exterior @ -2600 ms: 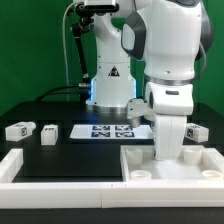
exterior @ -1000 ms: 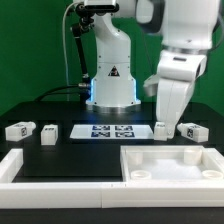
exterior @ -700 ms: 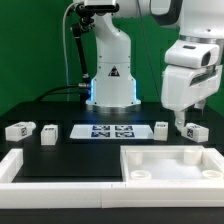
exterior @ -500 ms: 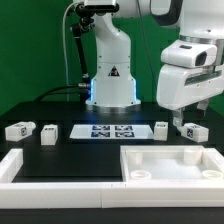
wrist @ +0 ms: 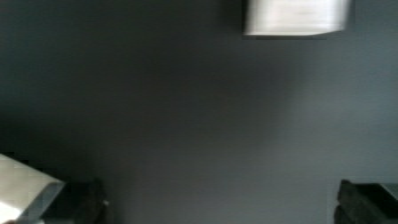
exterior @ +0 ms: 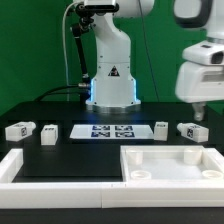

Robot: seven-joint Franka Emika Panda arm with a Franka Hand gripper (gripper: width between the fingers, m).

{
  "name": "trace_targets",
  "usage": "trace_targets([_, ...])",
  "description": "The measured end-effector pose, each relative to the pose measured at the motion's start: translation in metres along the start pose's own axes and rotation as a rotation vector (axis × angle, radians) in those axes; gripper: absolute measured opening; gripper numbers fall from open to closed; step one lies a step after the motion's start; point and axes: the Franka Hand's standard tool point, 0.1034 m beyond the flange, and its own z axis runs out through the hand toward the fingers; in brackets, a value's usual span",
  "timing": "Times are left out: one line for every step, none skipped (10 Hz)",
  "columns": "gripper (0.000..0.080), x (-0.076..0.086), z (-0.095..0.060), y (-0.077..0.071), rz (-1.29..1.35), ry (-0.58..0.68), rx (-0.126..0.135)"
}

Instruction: Assemble square table

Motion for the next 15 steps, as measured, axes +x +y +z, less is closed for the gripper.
trace_targets([0.0649,0.000,0.001,0.002,-0.004,-0.004,0.007])
trace_targets([0.0649,-0.005,0.002,0.004,0.000,-0.054,0.001])
trace_targets([0.0649,-0.009,0.001,0.004,-0.003,-0.148,-0.009])
trace_targets([0.0649,-0.007,0.004,0.005,-0.006,-0.207,-0.012])
trace_targets([0.0649,-0.022,0.013,0.005,-0.015,-0.299,-0.014])
trace_targets([0.0649,-0.033,0.014,0.008,-0.020,-0.421,-0.021])
trace_targets([0.0649,-0.034,0.012,0.012,-0.006,-0.517,-0.016])
trace_targets([0.0649,-0.031,0.011,0.013,-0.005,-0.565,-0.017])
trace_targets([0.0649,-0.038,0.011,0.013,-0.010,-0.654,-0.020])
trace_targets([0.0649,-0.038,0.014,0.012,-0.012,-0.732,-0.019])
trace_targets([0.0649,-0.038,0.016,0.009,0.015,-0.781,-0.016])
trace_targets([0.0649,-0.041,0.022,-0.001,0.044,-0.844,-0.002])
trace_targets([0.0649,-0.037,0.028,-0.003,0.039,-0.835,0.002])
trace_targets([0.0649,-0.036,0.026,-0.002,0.041,-0.833,0.002])
trace_targets([0.0649,-0.037,0.027,-0.002,0.041,-0.834,0.002])
